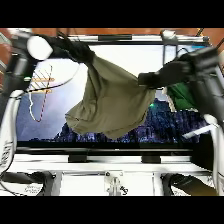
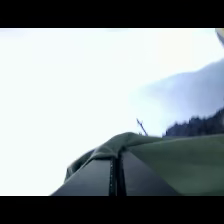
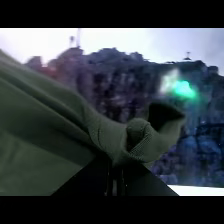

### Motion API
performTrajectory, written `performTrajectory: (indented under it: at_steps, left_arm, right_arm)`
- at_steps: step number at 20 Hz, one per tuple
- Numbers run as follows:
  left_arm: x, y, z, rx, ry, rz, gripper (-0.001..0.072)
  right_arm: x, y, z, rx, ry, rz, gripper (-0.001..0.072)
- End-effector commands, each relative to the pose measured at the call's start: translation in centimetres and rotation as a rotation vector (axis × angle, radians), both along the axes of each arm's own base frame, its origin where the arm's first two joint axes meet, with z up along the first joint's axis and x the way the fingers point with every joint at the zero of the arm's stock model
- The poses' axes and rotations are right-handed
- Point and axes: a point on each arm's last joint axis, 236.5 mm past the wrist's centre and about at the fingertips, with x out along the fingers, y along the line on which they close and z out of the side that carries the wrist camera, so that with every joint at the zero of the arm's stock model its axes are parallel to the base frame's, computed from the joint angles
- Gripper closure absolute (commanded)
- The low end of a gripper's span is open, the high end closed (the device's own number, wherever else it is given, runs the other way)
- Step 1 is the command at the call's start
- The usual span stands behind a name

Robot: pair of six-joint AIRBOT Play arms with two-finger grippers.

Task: Fold the shirts.

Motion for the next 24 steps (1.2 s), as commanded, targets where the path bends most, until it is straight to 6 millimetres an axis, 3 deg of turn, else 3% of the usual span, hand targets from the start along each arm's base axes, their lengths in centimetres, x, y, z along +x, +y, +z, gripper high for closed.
performTrajectory:
  at_steps: [1, 2, 3, 4, 5, 7, 9, 11, 13, 15, 17, 19, 21, 23, 24]
  left_arm:
    - [-1.1, -0.7, -9.4, 0.026, 0.294, 0.047, 0.0664]
    - [-1.6, -0.5, -10.5, 0.041, 0.34, 0.054, 0.0562]
    - [-2.3, -0.1, -11.1, 0.06, 0.378, 0.054, 0.0339]
    - [-2.8, 0.6, -11.2, 0.077, 0.402, 0.056, 0.0167]
    - [-3.1, 1.9, -10.9, 0.094, 0.426, 0.069, 0.0146]
    - [-3.9, 5.7, -9.7, 0.118, 0.485, 0.119, 0.0146]
    - [-5.5, 10.5, -8.7, 0.14, 0.573, 0.186, 0.0148]
    - [-7.5, 14.7, -8.0, 0.155, 0.655, 0.245, 0.0151]
    - [-9.3, 16.9, -8.0, 0.147, 0.684, 0.289, 0.0151]
    - [-12.2, 17.4, -10.3, 0.147, 0.728, 0.302, 0.015]
    - [-16.4, 16.7, -14.1, 0.114, 0.798, 0.293, 0.0145]
    - [-19.9, 15.9, -17.5, 0.05, 0.835, 0.302, 0.0005]
    - [-22.4, 14.6, -20.5, -0.028, 0.873, 0.311, -0.0013]
    - [-23.5, 14.2, -23.0, -0.037, 0.894, 0.325, -0.0013]
    - [-23.4, 13.9, -23.9, -0.044, 0.89, 0.33, -0.0013]
  right_arm:
    - [3.6, 0.5, -6.0, -0.009, 0.05, -0.029, 0.0651]
    - [4.3, 1.3, -6.8, 0.036, 0.053, -0.032, 0.0649]
    - [4.9, 1.9, -7.0, 0.087, 0.048, -0.04, 0.0598]
    - [5.4, 2.0, -6.7, 0.125, 0.035, -0.05, 0.0385]
    - [5.6, 1.6, -5.9, 0.143, 0.026, -0.046, 0.0189]
    - [5.0, -0.9, -4.1, 0.114, 0.033, -0.033, 0.0184]
    - [2.9, -5.4, -3.1, 0.061, 0.093, -0.045, 0.0184]
    - [0.0, -10.1, -3.7, 0.035, 0.215, -0.091, 0.0184]
    - [-2.8, -11.8, -5.5, 0.127, 0.323, -0.116, 0.0185]
    - [-5.2, -11.3, -8.0, 0.258, 0.397, -0.13, 0.0184]
    - [-7.8, -10.0, -10.8, 0.346, 0.475, -0.127, 0.0184]
    - [-10.0, -8.6, -12.8, 0.396, 0.542, -0.096, 0.0184]
    - [-10.7, -7.0, -13.9, 0.461, 0.563, -0.073, 0.0183]
    - [-10.5, -6.2, -14.6, 0.5, 0.549, -0.085, 0.0182]
    - [-10.3, -6.2, -14.8, 0.508, 0.54, -0.095, 0.014]
